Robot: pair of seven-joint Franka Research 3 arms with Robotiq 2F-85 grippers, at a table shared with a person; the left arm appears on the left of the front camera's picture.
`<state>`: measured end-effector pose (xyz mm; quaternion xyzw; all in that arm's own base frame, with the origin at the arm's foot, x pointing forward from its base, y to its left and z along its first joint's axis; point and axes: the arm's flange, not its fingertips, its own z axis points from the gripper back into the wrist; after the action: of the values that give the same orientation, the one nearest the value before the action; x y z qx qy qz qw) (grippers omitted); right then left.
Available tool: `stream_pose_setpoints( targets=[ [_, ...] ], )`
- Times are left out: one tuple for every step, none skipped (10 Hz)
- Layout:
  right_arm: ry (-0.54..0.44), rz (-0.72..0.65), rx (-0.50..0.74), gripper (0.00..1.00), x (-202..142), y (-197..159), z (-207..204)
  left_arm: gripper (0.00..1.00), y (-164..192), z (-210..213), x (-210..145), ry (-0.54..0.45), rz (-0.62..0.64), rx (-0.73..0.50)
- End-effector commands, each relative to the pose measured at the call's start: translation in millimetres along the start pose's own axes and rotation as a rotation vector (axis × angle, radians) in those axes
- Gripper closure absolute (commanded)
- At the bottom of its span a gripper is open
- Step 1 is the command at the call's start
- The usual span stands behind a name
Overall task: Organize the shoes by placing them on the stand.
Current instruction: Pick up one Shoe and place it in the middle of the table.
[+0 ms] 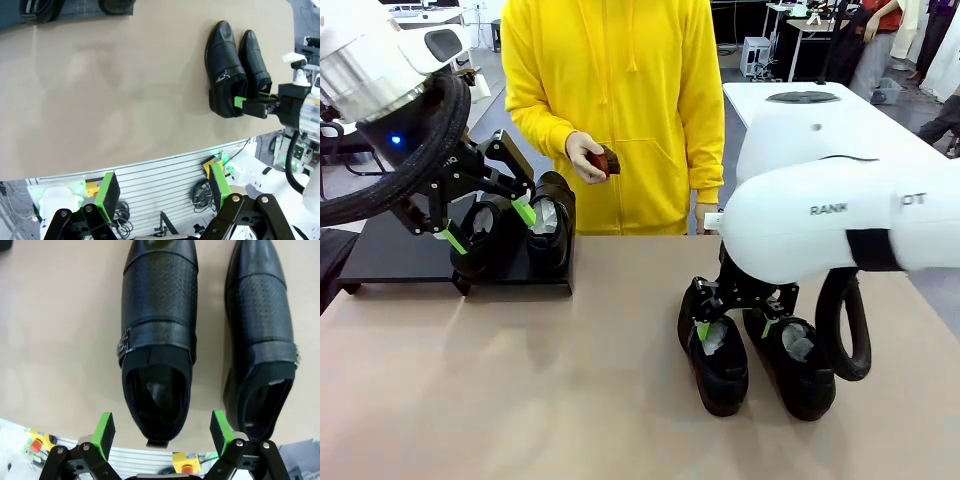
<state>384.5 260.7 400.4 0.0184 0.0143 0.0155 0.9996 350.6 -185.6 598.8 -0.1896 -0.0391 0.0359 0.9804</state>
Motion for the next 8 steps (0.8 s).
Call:
stream_pose_setpoints(
  targets=[
    [-0.006, -0.015, -0.019, 0.0, 11, 4, -1, 0.08, 0, 2, -1, 0.006, 0.003, -0.015],
    [-0.019, -0.024, -0.02, 0.0, 14, 2, -4, 0.08, 0, 2, -1, 0.006, 0.003, -0.015],
    [-0.049, -0.042, -0.022, 0.14, 14, 0, -4, 0.08, 0, 2, -1, 0.006, 0.003, -0.015],
    [-0.05, -0.054, -0.029, 0.34, 12, -2, -4, 0.08, 0, 2, -1, 0.006, 0.003, -0.015],
    [-0.045, -0.079, -0.059, 0.34, 8, -6, -10, 0.08, 0, 2, -1, 0.006, 0.003, -0.015],
    [-0.035, -0.096, -0.071, 0.34, 5, -12, -20, 0.08, 0, 2, -1, 0.006, 0.003, -0.015],
    [-0.028, -0.112, -0.076, 0.34, 3, -16, -26, 0.08, 0, 2, -1, 0.006, 0.003, -0.015],
    [-0.022, -0.117, -0.078, 0.34, 4, -19, -31, 0.08, 0, 2, -1, 0.006, 0.003, -0.015]
  ],
)
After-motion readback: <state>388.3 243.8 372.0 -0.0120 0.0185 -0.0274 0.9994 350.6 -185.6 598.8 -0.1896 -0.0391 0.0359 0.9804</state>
